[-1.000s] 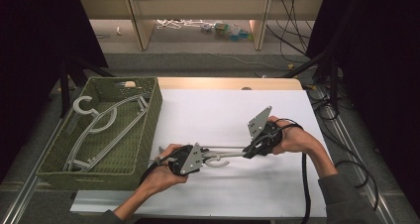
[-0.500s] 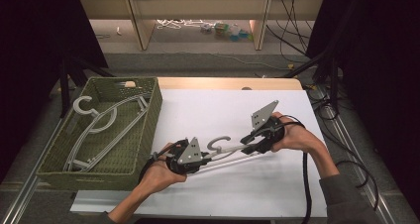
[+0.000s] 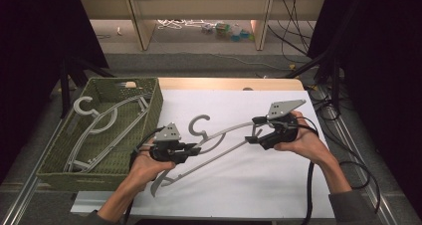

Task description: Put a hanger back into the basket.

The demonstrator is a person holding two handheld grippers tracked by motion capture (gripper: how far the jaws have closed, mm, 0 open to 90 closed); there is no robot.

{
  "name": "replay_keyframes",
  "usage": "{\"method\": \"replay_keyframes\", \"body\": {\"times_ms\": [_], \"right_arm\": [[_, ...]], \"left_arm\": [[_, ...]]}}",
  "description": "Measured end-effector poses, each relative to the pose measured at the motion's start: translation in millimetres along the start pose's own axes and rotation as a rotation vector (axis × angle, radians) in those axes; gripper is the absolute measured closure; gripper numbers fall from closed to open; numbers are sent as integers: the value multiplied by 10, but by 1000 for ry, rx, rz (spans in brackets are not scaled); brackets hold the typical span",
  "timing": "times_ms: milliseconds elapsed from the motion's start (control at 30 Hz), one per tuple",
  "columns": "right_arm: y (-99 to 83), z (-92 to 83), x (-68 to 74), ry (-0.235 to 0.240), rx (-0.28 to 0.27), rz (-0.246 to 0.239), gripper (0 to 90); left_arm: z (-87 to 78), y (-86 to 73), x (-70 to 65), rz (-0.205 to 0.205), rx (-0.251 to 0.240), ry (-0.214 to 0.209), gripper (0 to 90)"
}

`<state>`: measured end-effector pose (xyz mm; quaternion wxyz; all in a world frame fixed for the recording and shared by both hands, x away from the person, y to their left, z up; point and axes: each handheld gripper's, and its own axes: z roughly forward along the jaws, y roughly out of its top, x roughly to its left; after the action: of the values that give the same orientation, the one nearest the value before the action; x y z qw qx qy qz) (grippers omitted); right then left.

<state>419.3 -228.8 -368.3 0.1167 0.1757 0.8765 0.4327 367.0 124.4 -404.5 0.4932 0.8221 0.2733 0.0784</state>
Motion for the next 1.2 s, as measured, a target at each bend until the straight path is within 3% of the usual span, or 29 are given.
{"method": "replay_keyframes", "body": {"times_ms": [100, 233, 400, 500, 600, 900, 1200], "right_arm": [[-25, -60, 53, -71, -72, 9, 258], [-94, -100, 133, -140, -137, 62, 241], [-195, -65, 270, -182, -130, 44, 227], [-245, -73, 329, -217, -161, 44, 221], [-287, -94, 388, -229, -185, 63, 215], [-428, -63, 572, -284, -186, 45, 209], [-497, -13, 683, -303, -192, 41, 195]], "left_arm": [[-120, 3, 47, -43, -34, 5, 794], [-302, 32, 79, -104, -94, -15, 794], [-525, 82, 108, -158, -159, -39, 793], [-664, 126, 129, -176, -186, -38, 793], [-804, 180, 175, -189, -210, -19, 793], [-1119, 267, 321, -213, -249, 12, 793], [-1344, 265, 471, -251, -248, 53, 793]]}}
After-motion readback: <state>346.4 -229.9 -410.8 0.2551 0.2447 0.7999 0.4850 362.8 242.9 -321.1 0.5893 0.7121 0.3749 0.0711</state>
